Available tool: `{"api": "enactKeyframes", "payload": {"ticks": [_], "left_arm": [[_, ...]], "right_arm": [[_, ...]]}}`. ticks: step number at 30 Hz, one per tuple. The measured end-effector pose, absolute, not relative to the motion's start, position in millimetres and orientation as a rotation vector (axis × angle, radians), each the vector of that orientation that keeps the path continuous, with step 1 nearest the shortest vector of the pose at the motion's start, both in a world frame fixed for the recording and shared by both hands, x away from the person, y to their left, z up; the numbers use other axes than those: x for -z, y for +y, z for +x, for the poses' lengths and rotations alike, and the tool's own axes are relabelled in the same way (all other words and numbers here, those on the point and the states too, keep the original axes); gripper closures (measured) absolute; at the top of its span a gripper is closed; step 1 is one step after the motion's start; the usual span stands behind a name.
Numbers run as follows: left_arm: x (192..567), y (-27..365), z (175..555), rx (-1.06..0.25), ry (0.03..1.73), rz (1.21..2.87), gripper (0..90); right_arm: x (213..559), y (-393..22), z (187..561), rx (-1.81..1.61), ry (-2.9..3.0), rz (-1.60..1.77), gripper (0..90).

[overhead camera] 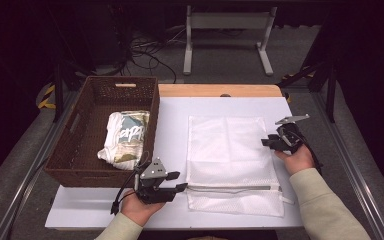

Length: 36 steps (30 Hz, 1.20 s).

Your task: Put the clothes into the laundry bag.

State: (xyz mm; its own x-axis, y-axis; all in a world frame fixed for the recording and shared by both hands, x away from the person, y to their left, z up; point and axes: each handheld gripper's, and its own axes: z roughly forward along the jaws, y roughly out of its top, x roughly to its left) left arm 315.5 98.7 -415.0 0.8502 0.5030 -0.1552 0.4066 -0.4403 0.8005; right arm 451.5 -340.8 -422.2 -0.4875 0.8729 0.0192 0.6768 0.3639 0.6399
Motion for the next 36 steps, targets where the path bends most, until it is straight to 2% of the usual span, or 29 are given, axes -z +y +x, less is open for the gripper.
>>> {"api": "enactKeyframes", "payload": {"ticks": [7, 10, 14, 17, 31, 36], "left_arm": [[415.4, 98.0, 316.8, -0.128, 0.657, 2.089, 52.8], [415.6, 97.7, 317.7, -0.123, 0.657, 2.088, 52.8], [415.9, 96.8, 318.4, -0.119, 0.657, 2.094, 52.8], [415.8, 96.2, 318.3, -0.116, 0.656, 2.089, 53.1], [416.6, 95.5, 319.0, -0.118, 0.650, 2.089, 53.7], [416.3, 97.7, 318.7, -0.117, 0.654, 2.081, 53.7]], "right_arm": [[431.3, -335.8, 457.3, -0.782, 2.305, 1.374, 59.9], [435.2, -331.4, 458.4, -0.742, 2.320, 1.349, 67.2], [435.2, -324.7, 457.6, -0.736, 2.351, 1.300, 86.9], [435.0, -320.7, 457.0, -0.710, 2.349, 1.271, 88.8], [430.9, -346.6, 475.7, -0.695, 2.167, 1.331, 88.4], [423.0, -340.4, 473.4, -0.702, 2.172, 1.277, 73.0]]}}
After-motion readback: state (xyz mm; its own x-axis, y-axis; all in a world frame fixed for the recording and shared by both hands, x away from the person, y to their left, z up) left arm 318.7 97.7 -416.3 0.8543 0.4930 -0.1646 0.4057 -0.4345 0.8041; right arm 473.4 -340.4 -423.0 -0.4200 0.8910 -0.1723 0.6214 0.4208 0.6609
